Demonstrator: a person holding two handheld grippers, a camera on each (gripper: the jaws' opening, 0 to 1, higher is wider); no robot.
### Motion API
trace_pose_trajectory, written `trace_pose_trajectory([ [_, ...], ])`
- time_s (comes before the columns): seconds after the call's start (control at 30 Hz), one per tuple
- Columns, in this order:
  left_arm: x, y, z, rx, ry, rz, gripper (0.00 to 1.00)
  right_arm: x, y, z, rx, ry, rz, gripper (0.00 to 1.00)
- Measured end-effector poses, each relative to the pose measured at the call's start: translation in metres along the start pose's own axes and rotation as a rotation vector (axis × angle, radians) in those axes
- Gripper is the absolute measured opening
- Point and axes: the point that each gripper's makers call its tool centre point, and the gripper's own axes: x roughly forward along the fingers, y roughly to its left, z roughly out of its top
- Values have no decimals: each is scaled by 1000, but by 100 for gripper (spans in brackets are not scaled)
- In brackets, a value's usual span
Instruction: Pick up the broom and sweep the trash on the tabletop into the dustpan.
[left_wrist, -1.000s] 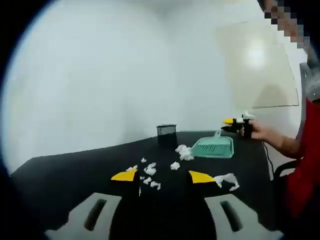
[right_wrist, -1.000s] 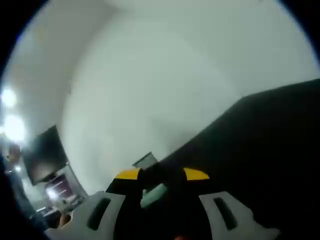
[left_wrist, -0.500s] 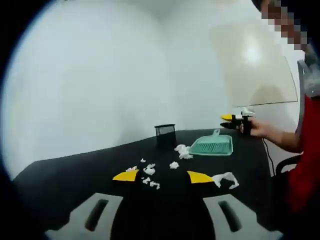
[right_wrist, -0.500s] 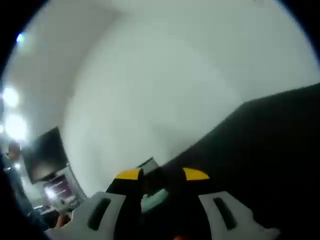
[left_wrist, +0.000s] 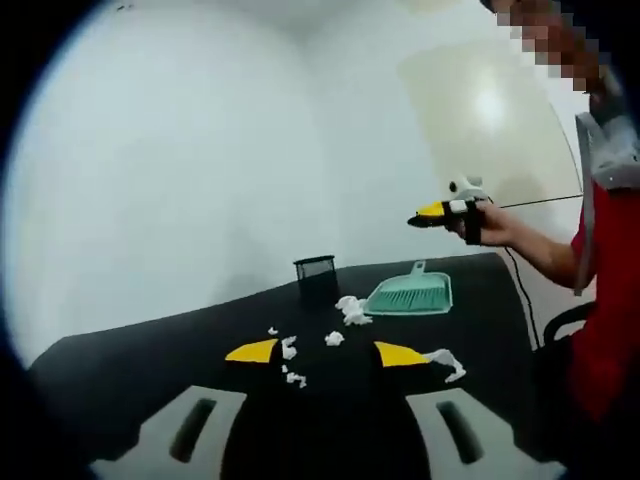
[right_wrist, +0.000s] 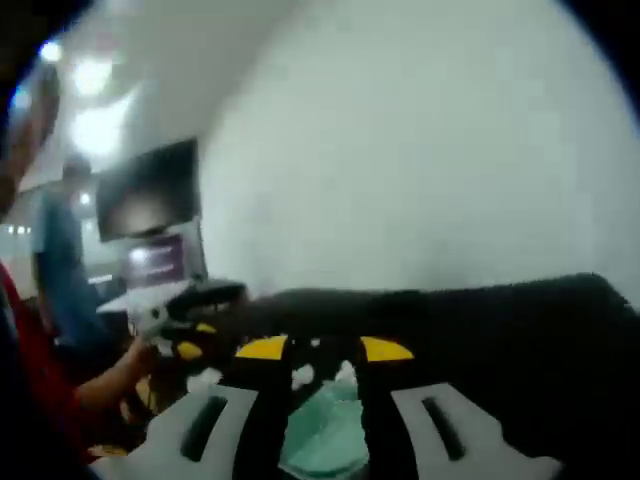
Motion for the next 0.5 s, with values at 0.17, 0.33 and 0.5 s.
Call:
trace_pose_trajectory([
  [0.17,-1,1,0,21,6,11,32,37,45,-64,-200,407,129,27],
  [0.33,-1,-1,-3,22,21,1,32,48,57,-81,-392,578,186,20],
  [0.5,-2,-1,-1,29,14,-3,32,44,56,-88,-464,668,231,20],
])
